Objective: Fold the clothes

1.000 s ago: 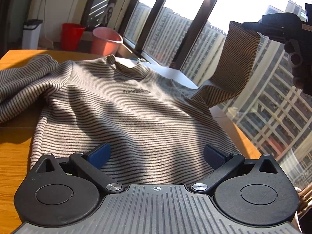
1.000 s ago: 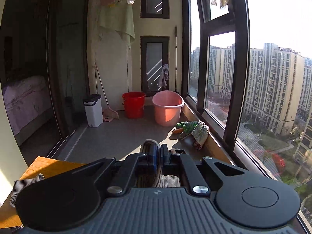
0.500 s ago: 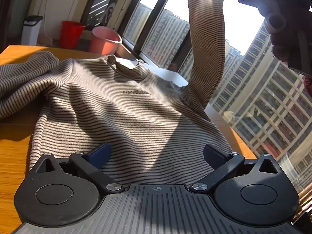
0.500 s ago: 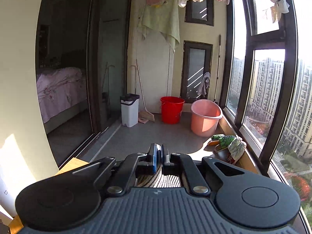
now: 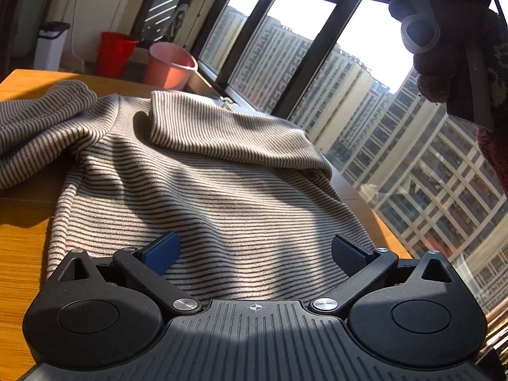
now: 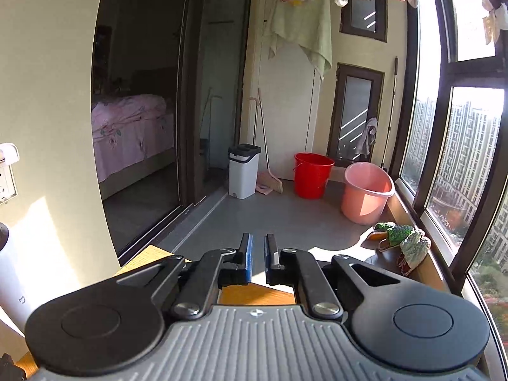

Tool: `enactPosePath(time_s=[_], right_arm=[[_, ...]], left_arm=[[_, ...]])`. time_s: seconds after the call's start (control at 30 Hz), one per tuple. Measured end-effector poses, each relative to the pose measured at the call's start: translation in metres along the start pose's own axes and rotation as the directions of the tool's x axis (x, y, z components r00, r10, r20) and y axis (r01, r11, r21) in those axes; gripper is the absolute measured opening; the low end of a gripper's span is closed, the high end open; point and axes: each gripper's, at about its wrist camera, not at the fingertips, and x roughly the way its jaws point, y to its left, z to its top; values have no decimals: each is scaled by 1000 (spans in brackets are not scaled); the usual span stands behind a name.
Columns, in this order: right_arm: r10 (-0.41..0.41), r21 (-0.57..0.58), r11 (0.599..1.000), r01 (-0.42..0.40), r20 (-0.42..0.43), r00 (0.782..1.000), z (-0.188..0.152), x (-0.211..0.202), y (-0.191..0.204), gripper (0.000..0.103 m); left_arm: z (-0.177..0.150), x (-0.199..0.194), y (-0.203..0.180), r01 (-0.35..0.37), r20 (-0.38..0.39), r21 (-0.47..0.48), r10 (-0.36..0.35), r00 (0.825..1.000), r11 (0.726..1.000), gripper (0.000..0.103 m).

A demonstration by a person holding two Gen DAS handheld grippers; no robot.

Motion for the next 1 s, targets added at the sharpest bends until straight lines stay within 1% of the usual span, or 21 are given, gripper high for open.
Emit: enactPosePath(time_s=[0.07, 0.13, 0.23, 0.33, 0.4, 0.47, 0.5, 0.53, 0.6, 0.73, 0.77, 0.83, 0.97, 1.0], right_arm=[[-13, 38, 999, 14, -33, 999, -16, 3, -12, 14], [-25, 75, 997, 30, -67, 997, -32, 5, -24, 22], [-40, 129, 990, 55, -118, 992, -57, 9, -43, 30], [-52, 182, 980, 83, -170, 984, -81, 13, -61, 30], [-52, 251, 962, 108, -220, 974, -111, 20, -77, 30], [-32, 338, 933, 128, -276, 961, -145, 29, -92, 30], [-20, 366, 922, 130, -289, 957, -161, 32, -96, 30], [-10, 376, 920, 114, -267, 964, -171, 31, -96, 30], [-36, 314, 944, 104, -214, 976, -182, 26, -86, 31], [-48, 284, 954, 95, -169, 984, -184, 22, -78, 41], [-50, 278, 956, 93, -158, 986, -185, 21, -76, 41], [-30, 310, 948, 74, -144, 989, -186, 20, -83, 42], [-10, 336, 941, 50, -120, 993, -188, 18, -90, 45], [-9, 335, 941, 47, -112, 994, -188, 16, -90, 47]], left_arm=[[0, 1, 0, 2, 1, -2, -2, 1000, 1000, 103], [0, 2, 1, 4, 1, -6, -4, 1000, 1000, 103], [-1, 2, 2, 7, 2, -9, -7, 1000, 1000, 103], [-1, 3, 2, 7, 2, -10, -7, 1000, 1000, 103], [-1, 3, 3, 8, 2, -11, -8, 1000, 1000, 103], [-1, 3, 3, 9, 2, -12, -9, 1000, 1000, 103], [-1, 3, 4, 9, 1, -11, -9, 1000, 1000, 103], [-1, 3, 4, 8, 0, -10, -8, 1000, 1000, 103], [0, 3, 4, 7, -1, -7, -7, 1000, 1000, 103], [0, 4, 3, 3, -13, 5, -3, 1000, 1000, 103], [1, 5, 1, -1, -25, 19, 1, 1000, 1000, 103], [2, 8, -5, -18, -51, 62, 21, 998, 998, 103], [4, 16, -22, -83, -99, 181, 102, 990, 980, 103], [9, 18, -23, -88, -104, 178, 108, 989, 980, 103]])
